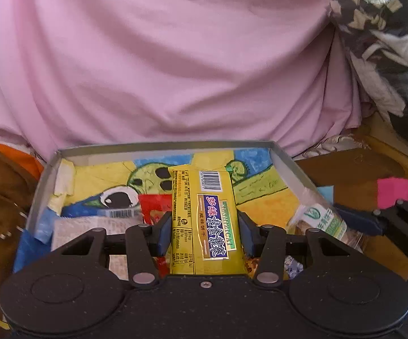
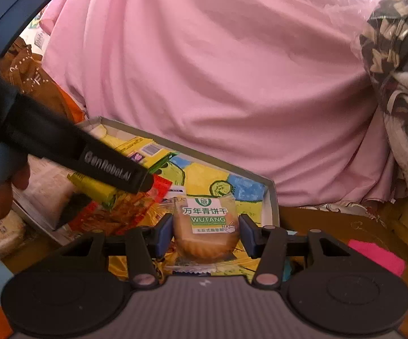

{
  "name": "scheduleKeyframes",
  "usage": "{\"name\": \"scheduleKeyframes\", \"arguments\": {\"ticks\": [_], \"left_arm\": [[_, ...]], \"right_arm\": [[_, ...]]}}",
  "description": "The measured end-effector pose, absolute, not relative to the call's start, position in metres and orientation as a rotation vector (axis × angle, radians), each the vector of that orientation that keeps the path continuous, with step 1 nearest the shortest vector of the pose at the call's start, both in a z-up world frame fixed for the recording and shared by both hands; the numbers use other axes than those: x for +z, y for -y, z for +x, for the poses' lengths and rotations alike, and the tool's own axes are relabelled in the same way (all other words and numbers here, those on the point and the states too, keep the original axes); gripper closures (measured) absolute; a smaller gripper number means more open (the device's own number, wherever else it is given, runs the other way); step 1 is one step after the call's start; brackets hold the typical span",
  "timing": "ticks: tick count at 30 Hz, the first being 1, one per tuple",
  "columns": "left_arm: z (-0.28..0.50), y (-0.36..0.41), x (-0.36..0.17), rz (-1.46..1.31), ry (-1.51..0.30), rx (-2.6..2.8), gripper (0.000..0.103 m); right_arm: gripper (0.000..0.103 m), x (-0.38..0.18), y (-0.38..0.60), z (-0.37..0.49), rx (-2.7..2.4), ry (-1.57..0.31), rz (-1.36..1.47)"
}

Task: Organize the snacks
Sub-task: 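Lower the yellow bar into the tray with the left tool while the right tool lowers the cake packet there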

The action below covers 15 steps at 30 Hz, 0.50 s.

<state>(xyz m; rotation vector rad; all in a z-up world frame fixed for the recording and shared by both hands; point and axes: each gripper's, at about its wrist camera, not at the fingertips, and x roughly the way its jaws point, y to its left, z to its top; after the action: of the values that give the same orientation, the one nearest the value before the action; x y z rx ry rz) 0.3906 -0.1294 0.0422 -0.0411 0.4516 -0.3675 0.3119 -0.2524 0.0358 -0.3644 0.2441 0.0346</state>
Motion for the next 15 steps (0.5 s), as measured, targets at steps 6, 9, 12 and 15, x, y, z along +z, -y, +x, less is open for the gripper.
{"name": "scheduleKeyframes", "arguments": {"ticks": [6, 9, 12, 15], "left_arm": [[0.399, 0.134, 0.025, -0.046, -0.483, -0.380, 0.053], [0.400, 0.135, 0.021, -0.038, -0.488, -0.381, 0.053], [0.402, 0.135, 0.016, -0.052, -0.501, -0.381, 0.053], [0.402, 0.133, 0.013, -0.072, -0.508, -0.380, 0.053]], "right_arm": [[0.048, 0.026, 0.260, 0.327, 0.027, -0.293, -0.340], [0.048, 0.022, 0.259, 0.331, 0.030, -0.311, -0.317], [0.047, 0.018, 0.255, 0.331, 0.042, -0.325, -0.300], [0.047, 0.017, 0.251, 0.331, 0.046, -0.326, -0.306]]}}
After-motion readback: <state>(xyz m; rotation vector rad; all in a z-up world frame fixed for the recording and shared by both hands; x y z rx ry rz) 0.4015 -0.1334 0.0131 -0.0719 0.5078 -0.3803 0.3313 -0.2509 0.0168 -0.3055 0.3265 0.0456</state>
